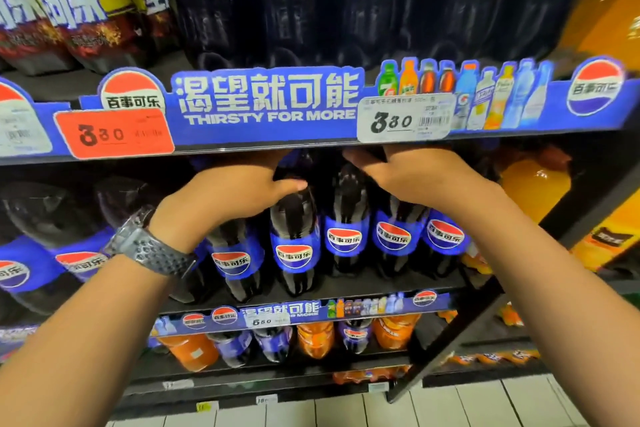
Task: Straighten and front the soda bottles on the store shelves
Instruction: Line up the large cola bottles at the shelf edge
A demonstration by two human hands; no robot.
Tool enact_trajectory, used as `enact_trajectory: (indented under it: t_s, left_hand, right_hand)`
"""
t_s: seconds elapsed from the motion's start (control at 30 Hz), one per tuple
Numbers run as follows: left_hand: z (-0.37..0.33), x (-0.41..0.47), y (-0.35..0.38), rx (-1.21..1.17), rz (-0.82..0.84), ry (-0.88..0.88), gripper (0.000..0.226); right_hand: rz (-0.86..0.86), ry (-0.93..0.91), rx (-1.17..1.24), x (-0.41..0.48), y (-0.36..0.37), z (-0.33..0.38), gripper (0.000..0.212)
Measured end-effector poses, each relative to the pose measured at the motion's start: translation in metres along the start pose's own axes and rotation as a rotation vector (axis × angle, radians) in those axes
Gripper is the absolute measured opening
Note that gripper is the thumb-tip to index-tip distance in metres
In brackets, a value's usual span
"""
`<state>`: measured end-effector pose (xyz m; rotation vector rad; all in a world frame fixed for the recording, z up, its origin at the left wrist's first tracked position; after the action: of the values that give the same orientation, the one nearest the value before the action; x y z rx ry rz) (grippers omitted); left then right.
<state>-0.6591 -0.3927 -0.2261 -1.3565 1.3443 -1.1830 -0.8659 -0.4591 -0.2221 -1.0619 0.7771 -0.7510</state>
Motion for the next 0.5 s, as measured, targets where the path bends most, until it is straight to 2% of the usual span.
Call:
enact_trajectory:
  t_s: [0.03, 0.07, 0.17, 0.27, 0.37, 0.5]
  left_hand:
    - [0.001, 0.002, 0.001, -0.018, 0.014, -0.024, 0.072]
    - [0.002, 0.003, 0.001, -0.044, 0.022, -0.052, 0.075]
    - [0.002, 0.004, 0.002, -0.065, 0.026, -0.124, 0.08]
    - [0.0, 0.006, 0.0, -0.039, 0.037, -0.132, 0.08]
    - [-0.007, 0.009, -0.003, -0.12, 0.11, -0.112, 0.076]
    - [-0.048, 0.02, -0.007, -0.293, 0.002, 0.035, 0.056]
  right_hand:
    - [0.0, 0.106, -0.052, -0.002, -0.003, -0.015, 0.062]
    - [-0.069, 0.114, -0.094, -0.003, -0.008, -0.027, 0.065]
    - [-0.271, -0.042, -0.129, -0.007, -0.019, -0.046, 0.065]
    - [-0.295, -0.02, -0.073, -0.005, -0.02, -0.063, 0.063]
    - [-0.256, -0.036, 0.013, -0.002, -0.018, -0.07, 0.067]
    - [-0.286, -0.032, 0.11, 0.004, -0.017, -0.069, 0.07]
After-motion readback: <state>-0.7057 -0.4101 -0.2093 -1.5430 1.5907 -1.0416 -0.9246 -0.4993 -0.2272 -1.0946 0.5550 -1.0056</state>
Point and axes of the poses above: each hand's wrist, its own x-axis towards the middle knuckle, its own y-axis out of the palm, z = x × y, the point moved 4 cm from there along x, towards the middle knuckle, and after that the axes turned 7 degrees about z, right-handed, at the moved point
